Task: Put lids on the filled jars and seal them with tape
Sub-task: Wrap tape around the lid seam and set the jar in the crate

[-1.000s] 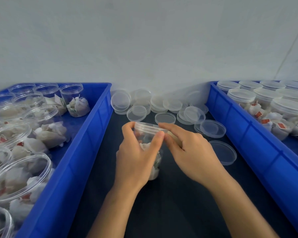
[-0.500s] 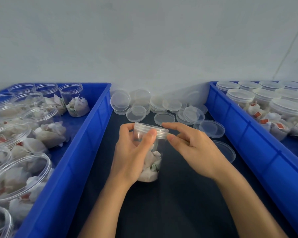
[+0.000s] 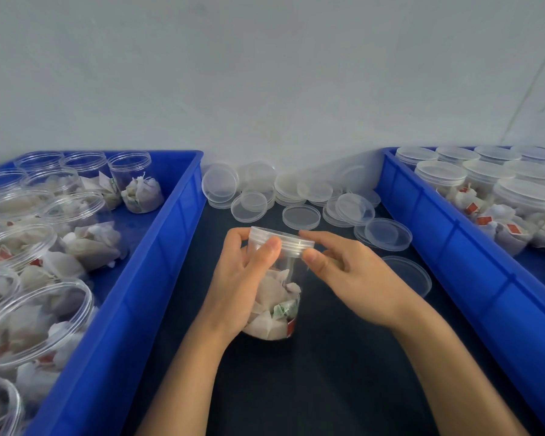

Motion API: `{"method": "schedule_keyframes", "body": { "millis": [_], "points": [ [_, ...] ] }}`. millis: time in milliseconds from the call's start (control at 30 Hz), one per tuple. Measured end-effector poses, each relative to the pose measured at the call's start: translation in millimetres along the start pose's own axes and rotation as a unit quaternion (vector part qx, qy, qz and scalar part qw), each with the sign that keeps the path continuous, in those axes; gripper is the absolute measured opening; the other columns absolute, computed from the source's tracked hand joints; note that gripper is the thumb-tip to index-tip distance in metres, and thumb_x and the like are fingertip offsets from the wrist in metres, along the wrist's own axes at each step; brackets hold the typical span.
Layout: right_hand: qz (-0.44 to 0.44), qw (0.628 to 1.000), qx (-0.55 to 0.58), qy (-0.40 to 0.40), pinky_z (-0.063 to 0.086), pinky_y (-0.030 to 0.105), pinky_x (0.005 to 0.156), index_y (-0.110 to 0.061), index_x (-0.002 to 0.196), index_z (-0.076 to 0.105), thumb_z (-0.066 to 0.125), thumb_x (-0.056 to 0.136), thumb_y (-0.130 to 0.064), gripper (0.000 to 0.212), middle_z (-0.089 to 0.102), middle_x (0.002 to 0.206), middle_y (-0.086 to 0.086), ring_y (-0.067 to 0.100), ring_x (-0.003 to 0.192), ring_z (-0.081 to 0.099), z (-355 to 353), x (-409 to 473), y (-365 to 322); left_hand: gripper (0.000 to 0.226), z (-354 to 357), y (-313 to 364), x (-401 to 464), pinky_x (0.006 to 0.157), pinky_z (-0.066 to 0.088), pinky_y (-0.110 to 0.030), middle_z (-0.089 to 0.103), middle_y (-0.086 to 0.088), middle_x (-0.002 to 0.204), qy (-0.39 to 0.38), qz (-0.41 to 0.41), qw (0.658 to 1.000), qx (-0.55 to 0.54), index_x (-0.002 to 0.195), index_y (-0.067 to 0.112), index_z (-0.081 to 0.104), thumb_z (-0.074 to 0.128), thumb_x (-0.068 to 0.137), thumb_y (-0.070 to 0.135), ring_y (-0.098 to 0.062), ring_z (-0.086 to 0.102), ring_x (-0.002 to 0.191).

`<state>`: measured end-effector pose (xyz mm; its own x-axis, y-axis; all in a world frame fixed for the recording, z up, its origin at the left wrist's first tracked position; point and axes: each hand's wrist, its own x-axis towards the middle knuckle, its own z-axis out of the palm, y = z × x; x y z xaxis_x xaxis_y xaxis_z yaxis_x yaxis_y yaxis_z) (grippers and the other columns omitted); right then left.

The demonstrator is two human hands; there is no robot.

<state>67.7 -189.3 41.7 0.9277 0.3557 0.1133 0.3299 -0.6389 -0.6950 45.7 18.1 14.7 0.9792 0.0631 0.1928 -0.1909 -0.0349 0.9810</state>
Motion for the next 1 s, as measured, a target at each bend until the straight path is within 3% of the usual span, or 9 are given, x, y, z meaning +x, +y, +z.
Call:
{"method": "schedule_keyframes", "body": {
  "millis": [167, 333, 467, 533, 633, 700, 833, 1000],
  "points": [
    [-0.002, 0.999, 0.038, -0.009, 0.055, 0.051, 0.095, -0.043, 0.126, 0.067, 0.044, 0.101, -0.066, 0.041, 0.073, 0.112, -0.015, 0.01, 0.105, 0.068, -1.5, -1.5, -4.9, 0.055, 1.7, -0.1, -0.6, 0.08, 0.058, -0.021, 0.073, 0.019, 0.112, -0.011, -0.008, 1.0, 0.009, 0.123, 0.025, 0.056, 0.064, 0.086, 0.066, -0.003, 0.073, 0.106],
    [0.01, 1.0, 0.014, 0.019, 0.056, 0.056, 0.086, -0.03, 0.108, 0.07, 0.044, 0.103, -0.066, 0.045, 0.072, 0.089, -0.002, 0.019, 0.084, 0.065, 0.6, -1.6, -6.2, 0.052, 6.0, -0.1, -1.6, 0.083, 0.056, -0.022, 0.07, 0.019, 0.116, 0.074, 0.045, 0.992, 0.097, 0.12, 0.039, 0.063, 0.058, 0.083, 0.075, 0.002, 0.069, 0.106],
    [-0.005, 0.998, -0.033, 0.05, 0.056, 0.042, 0.081, -0.054, 0.126, 0.062, 0.041, 0.101, -0.067, 0.035, 0.073, 0.089, -0.019, 0.009, 0.086, 0.065, 5.0, -2.1, -14.7, 0.045, 11.6, -3.2, -4.2, 0.087, 0.059, -0.019, 0.071, 0.023, 0.122, 0.072, 0.07, 0.991, 0.093, 0.13, 0.045, 0.057, 0.061, 0.091, 0.067, 0.002, 0.069, 0.113],
    [-0.015, 0.998, -0.041, 0.041, 0.056, 0.041, 0.078, -0.059, 0.131, 0.056, 0.04, 0.101, -0.066, 0.034, 0.073, 0.088, -0.018, 0.009, 0.084, 0.065, 6.2, -3.5, -18.1, 0.055, 12.9, -4.0, -3.5, 0.088, 0.061, -0.023, 0.068, 0.025, 0.125, 0.054, 0.066, 0.99, 0.108, 0.132, 0.047, 0.049, 0.067, 0.086, 0.07, 0.003, 0.068, 0.115],
    [-0.031, 0.999, -0.002, 0.008, 0.056, 0.048, 0.089, -0.051, 0.133, 0.055, 0.041, 0.107, -0.054, 0.03, 0.075, 0.102, -0.009, 0.015, 0.096, 0.068, 4.5, -4.2, -18.0, 0.061, 9.8, -6.3, -0.2, 0.094, 0.057, -0.03, 0.068, 0.025, 0.125, 0.063, 0.072, 0.99, 0.101, 0.133, 0.042, 0.049, 0.069, 0.084, 0.073, 0.0, 0.068, 0.117],
    [-0.036, 0.999, 0.034, -0.011, 0.052, 0.059, 0.096, -0.041, 0.132, 0.058, 0.041, 0.111, -0.042, 0.027, 0.072, 0.117, 0.009, 0.03, 0.109, 0.066, 3.5, -4.2, -17.4, 0.056, 7.6, -5.3, 0.1, 0.091, 0.055, -0.024, 0.068, 0.029, 0.123, 0.072, 0.075, 0.991, 0.09, 0.13, 0.042, 0.053, 0.064, 0.087, 0.075, 0.002, 0.068, 0.115],
    [-0.048, 0.999, 0.004, 0.017, 0.055, 0.056, 0.082, -0.054, 0.134, 0.057, 0.043, 0.111, -0.04, 0.03, 0.071, 0.091, 0.004, 0.022, 0.082, 0.064, 4.1, -3.4, -14.0, 0.051, 4.6, -2.5, -1.2, 0.083, 0.054, -0.013, 0.07, 0.027, 0.119, 0.077, 0.077, 0.991, 0.075, 0.127, 0.037, 0.059, 0.062, 0.09, 0.072, 0.003, 0.07, 0.108],
    [-0.032, 0.999, -0.015, 0.031, 0.056, 0.049, 0.081, -0.05, 0.134, 0.061, 0.048, 0.107, -0.05, 0.03, 0.072, 0.088, -0.005, 0.013, 0.08, 0.065, 0.3, -0.6, -5.8, 0.05, 1.6, -2.8, -0.6, 0.082, 0.057, -0.027, 0.073, 0.02, 0.114, 0.065, 0.053, 0.994, 0.066, 0.121, 0.036, 0.062, 0.061, 0.088, 0.075, -0.003, 0.073, 0.103]
  ]
}}
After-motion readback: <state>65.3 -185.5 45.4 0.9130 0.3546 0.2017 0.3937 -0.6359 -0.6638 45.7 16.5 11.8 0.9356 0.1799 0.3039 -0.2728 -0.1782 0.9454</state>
